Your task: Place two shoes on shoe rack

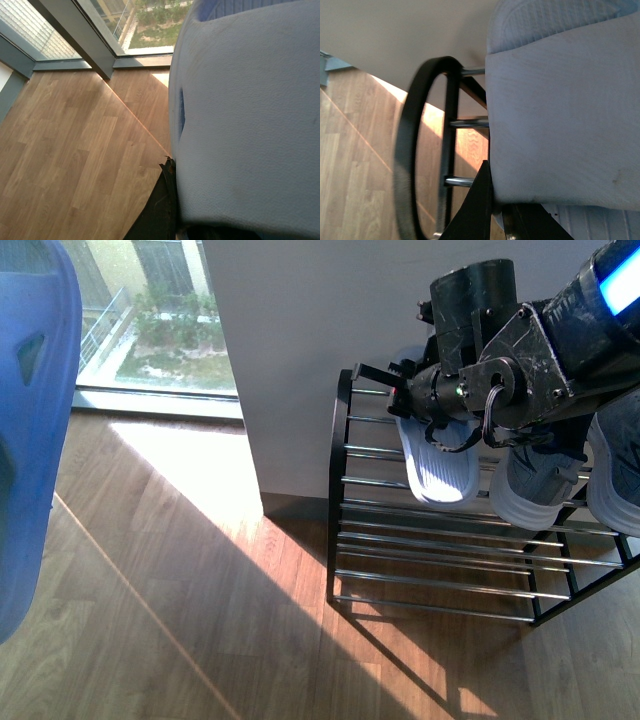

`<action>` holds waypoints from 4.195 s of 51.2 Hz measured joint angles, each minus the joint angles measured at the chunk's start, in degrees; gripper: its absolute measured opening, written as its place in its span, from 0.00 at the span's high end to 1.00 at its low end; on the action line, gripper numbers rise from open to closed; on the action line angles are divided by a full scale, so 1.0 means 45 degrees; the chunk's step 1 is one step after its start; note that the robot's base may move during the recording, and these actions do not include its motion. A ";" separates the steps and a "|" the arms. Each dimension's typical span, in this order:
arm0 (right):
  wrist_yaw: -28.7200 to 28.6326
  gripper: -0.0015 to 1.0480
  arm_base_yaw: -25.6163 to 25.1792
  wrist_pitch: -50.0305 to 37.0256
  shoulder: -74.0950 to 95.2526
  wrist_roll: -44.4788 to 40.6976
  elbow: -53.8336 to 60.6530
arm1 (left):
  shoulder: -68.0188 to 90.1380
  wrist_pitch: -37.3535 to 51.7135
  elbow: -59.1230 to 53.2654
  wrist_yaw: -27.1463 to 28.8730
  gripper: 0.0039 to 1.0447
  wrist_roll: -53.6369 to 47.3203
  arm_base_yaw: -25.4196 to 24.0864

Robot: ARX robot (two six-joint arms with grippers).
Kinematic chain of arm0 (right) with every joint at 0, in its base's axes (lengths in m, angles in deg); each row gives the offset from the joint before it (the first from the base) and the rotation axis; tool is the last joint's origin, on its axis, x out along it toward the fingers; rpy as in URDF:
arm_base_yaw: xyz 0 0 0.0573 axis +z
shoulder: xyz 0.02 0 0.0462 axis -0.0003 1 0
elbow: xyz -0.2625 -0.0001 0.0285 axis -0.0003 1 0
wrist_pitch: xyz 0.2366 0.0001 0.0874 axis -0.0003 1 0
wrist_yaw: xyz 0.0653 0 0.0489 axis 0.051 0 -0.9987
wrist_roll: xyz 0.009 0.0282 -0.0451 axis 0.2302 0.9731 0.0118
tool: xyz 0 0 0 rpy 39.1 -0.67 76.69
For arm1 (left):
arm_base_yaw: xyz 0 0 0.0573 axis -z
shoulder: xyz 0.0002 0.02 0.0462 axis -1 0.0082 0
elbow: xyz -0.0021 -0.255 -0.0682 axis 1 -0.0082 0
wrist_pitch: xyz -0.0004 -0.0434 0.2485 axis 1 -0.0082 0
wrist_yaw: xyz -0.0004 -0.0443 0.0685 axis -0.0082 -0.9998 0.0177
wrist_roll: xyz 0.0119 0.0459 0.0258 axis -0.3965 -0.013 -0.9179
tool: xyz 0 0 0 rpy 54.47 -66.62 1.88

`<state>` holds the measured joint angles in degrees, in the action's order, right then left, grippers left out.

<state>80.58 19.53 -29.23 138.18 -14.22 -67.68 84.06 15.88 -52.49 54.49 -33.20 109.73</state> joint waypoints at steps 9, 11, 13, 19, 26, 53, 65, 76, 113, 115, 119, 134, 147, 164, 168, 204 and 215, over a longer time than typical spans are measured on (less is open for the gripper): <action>0.0447 0.98 -0.0699 0.0865 0.1253 0.0034 -0.1219 | 0.0000 0.0000 0.0000 0.0000 0.99 0.0000 0.0000; 0.0563 0.98 -0.0811 0.0889 0.1307 0.0024 -0.1350 | 0.0000 0.0000 0.0000 0.0000 0.99 0.0000 0.0000; 0.1156 0.98 -0.0933 0.0874 0.1355 -0.0044 -0.1559 | 0.0000 0.0000 0.0000 0.0000 0.99 0.0000 0.0000; 0.1710 0.98 -0.1360 0.0831 0.1462 -0.0345 -0.1758 | 0.0000 0.0000 0.0000 0.0010 0.99 0.0000 -0.0005; 0.1943 0.98 -0.1661 0.0933 0.1481 -0.0797 -0.1758 | 0.0000 0.0000 0.0000 -0.0005 0.99 0.0000 0.0000; 0.1064 0.46 -0.1185 -0.0248 0.0034 -0.1564 0.0403 | 0.0000 0.0000 0.0000 0.0000 0.99 0.0000 0.0000; 0.0272 0.09 -0.0772 -0.1593 -0.2108 -0.1695 0.2613 | 0.0000 0.0000 0.0000 0.0000 0.99 0.0000 0.0000; -0.0695 0.09 -0.0738 -0.3478 -0.4677 -0.1885 0.5396 | 0.0000 0.0000 0.0000 0.0000 0.99 0.0000 0.0000; 0.0835 0.46 -0.2565 -1.1764 -1.0627 -0.5537 1.3988 | -0.0005 0.0000 0.0000 0.0005 0.99 0.0000 0.0000; 0.0733 0.54 -0.2705 -1.1608 -1.1215 -0.5731 1.4430 | 0.0000 0.0000 0.0000 -0.0005 0.99 0.0000 0.0000; 0.0539 0.70 -0.2924 -1.1220 -1.2216 -0.5877 1.5144 | 0.0000 0.0000 0.0000 -0.0005 0.99 0.0000 0.0000; 0.0053 0.98 -0.3415 -0.9457 -1.5426 -0.6101 1.6626 | 0.2147 0.1399 0.1263 -0.1054 0.99 0.2487 0.0277; -0.0855 0.98 -0.4303 -0.5877 -1.9628 -0.6120 1.7116 | 0.7359 0.0529 0.6334 -0.3133 0.99 0.3521 0.1229; -0.0860 0.98 -0.4308 -0.3157 -2.2867 -0.6120 1.7607 | 1.3231 -0.2754 1.3444 -0.3366 0.99 0.1826 0.1977; -0.0860 0.98 -0.4318 -0.2667 -2.3445 -0.6120 1.7607 | 1.4144 -0.3390 1.4741 -0.3541 0.99 0.1613 0.2074; -0.0860 0.98 -0.4318 0.2142 -2.8535 -0.6120 1.7622 | 2.4489 -1.2444 3.1115 -0.3565 0.99 0.1632 0.2846; -0.0860 0.98 -0.4318 0.2905 -2.9303 -0.6120 1.7622 | 2.5213 -1.3051 3.2411 -0.3512 0.89 0.1690 0.2846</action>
<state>76.71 0.10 -16.16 6.32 -41.76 11.62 197.52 -42.85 93.36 38.69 -25.59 122.54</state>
